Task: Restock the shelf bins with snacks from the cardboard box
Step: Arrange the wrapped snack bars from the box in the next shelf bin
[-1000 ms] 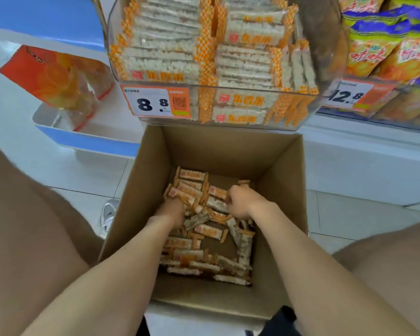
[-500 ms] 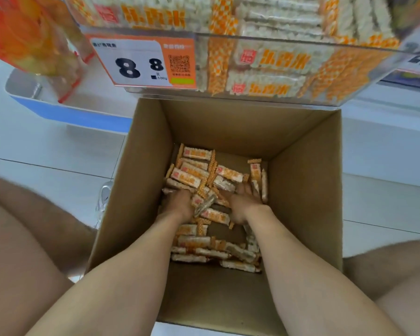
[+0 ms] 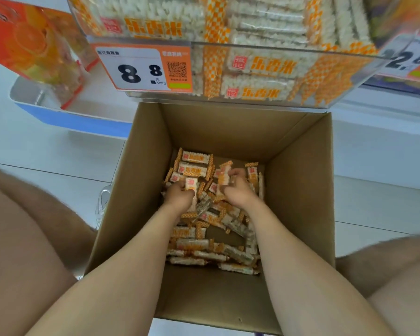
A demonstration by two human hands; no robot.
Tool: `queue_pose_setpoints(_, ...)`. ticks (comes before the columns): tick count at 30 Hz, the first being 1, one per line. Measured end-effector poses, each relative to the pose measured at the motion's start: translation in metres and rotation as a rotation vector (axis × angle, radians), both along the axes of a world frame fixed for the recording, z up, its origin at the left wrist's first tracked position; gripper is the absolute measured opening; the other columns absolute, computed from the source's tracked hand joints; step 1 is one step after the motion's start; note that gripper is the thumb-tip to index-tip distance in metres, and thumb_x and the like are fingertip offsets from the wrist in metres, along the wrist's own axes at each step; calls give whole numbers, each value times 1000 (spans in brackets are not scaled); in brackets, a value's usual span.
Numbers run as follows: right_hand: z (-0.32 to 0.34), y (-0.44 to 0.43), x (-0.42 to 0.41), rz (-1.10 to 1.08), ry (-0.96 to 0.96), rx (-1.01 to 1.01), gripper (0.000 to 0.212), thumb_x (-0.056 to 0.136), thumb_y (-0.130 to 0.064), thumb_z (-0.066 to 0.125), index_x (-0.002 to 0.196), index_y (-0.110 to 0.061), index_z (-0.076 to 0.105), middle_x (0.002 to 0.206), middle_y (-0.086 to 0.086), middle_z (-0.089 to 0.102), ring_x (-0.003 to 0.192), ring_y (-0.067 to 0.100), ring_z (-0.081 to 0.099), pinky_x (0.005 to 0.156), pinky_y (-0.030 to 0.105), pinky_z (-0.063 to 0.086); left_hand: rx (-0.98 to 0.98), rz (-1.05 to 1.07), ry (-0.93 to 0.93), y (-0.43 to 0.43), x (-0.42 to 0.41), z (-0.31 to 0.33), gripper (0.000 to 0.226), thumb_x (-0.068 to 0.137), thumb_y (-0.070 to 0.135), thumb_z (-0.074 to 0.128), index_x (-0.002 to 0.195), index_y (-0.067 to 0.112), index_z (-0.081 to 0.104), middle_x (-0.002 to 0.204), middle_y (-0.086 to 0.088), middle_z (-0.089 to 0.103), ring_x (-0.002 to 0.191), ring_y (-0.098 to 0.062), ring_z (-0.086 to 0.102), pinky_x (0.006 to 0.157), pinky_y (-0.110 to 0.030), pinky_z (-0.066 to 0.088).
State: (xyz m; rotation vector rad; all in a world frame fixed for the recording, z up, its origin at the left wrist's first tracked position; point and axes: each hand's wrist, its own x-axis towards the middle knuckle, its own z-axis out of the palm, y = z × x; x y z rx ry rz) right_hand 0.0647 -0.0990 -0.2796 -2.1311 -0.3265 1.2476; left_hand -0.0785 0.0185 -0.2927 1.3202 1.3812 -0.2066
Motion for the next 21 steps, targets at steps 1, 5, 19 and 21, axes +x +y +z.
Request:
queue_pose_setpoints(1,7,-1,4,-51,60,-3,50,100,-14,66,136,-25,34,131,3,54,107,17,56,79,27,43,-45,34,-31,0,1,4,55,105,17,55,158,19,41,157,-6,48,140,-32,49,105,-35,42)
queue_pose_setpoints(5,22,-9,6,-113,140,-14,54,90,-12,69,139,-30,52,122,0,66,107,19,63,86,33,52,-238,105,-152,-2,3,18,42,102,16,61,143,24,58,129,-4,70,114,-27,67,101,-42,54)
queue_pose_setpoints(19,118,-17,-6,106,-73,216,32,105,-29,59,135,-36,68,126,-12,71,120,10,65,108,44,52,62,-45,-353,-2,7,137,33,94,5,65,115,29,72,102,-1,79,97,-25,77,90,-54,62)
queue_pose_setpoints(21,138,-16,-8,105,-131,263,33,107,-23,57,137,-31,66,124,-11,70,116,9,64,105,40,53,128,-41,-393,-3,4,159,29,93,6,70,105,32,74,101,-1,79,96,-22,76,91,-52,62)
